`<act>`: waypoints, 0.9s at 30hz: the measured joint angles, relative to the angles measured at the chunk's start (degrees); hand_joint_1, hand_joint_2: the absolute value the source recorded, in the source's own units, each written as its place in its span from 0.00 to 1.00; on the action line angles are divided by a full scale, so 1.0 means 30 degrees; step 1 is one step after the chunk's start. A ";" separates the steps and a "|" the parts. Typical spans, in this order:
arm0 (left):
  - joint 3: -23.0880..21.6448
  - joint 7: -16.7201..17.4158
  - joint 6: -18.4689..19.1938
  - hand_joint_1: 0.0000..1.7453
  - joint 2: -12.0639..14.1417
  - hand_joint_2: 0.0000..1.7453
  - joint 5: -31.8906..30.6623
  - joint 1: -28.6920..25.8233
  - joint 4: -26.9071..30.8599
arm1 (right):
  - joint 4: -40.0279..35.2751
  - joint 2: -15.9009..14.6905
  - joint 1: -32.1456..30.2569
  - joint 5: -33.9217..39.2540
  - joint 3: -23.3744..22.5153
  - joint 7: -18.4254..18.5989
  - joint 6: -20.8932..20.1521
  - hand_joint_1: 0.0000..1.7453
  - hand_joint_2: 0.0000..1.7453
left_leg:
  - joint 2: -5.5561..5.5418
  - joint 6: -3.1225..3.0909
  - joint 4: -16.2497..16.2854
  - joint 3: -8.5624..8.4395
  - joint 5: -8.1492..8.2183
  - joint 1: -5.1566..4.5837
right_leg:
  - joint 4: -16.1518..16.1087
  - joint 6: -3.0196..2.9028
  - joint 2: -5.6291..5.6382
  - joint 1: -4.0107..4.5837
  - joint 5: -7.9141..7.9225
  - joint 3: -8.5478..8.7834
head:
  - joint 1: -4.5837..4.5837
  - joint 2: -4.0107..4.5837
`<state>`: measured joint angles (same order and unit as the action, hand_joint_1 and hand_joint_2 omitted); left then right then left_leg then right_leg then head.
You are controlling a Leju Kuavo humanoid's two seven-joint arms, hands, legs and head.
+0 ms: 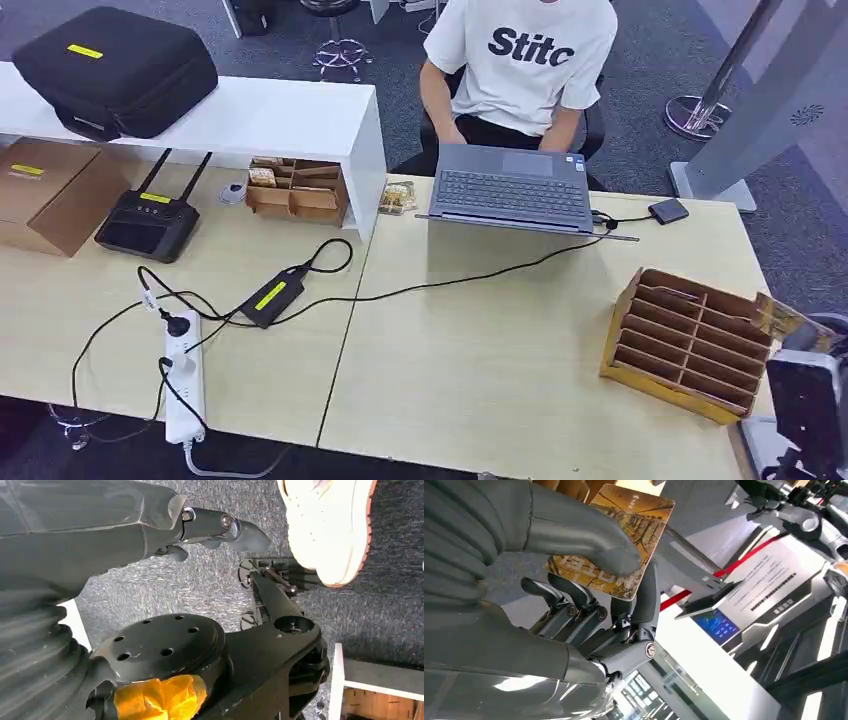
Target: Pass the card to the sensor for recognition and then transmit it.
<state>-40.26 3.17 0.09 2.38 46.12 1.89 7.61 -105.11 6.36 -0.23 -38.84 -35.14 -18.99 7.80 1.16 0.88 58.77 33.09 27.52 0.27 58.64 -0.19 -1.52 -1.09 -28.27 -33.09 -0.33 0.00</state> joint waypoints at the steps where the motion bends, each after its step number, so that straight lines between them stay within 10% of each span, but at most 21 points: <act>1: 0.0000 -0.0022 -0.0015 0.00 0.0000 1.00 0.0037 -0.0004 -0.0007 | -0.0082 0.0015 -0.0063 0.0118 -0.0192 -0.0008 -0.0015 1.00 1.00 | 0.0000 0.0000 0.0000 0.0000 0.0000 -0.0001 | -0.0001 0.0000 0.0000 0.0000 0.0000 -0.0001 | 0.0007 0.0000; 27: -0.0874 -0.0087 -0.0240 0.00 0.0022 1.00 0.1457 0.0030 -0.0044 | 0.2288 -0.1173 -0.0242 -0.2127 -0.4854 0.3169 -0.2229 1.00 1.00 | 0.0001 -0.0002 0.0001 0.0009 0.0002 -0.0002 | -0.0007 0.0001 0.0000 -0.0001 0.0001 -0.0004 | 0.0000 0.0000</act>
<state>-42.88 2.91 -0.63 2.45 50.49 1.98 7.47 -98.24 2.84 -0.95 -45.22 -49.70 -9.49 1.11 1.16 0.88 58.78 33.12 27.52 0.26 58.62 -0.18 -1.52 -1.10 -28.27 -33.10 -0.33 0.00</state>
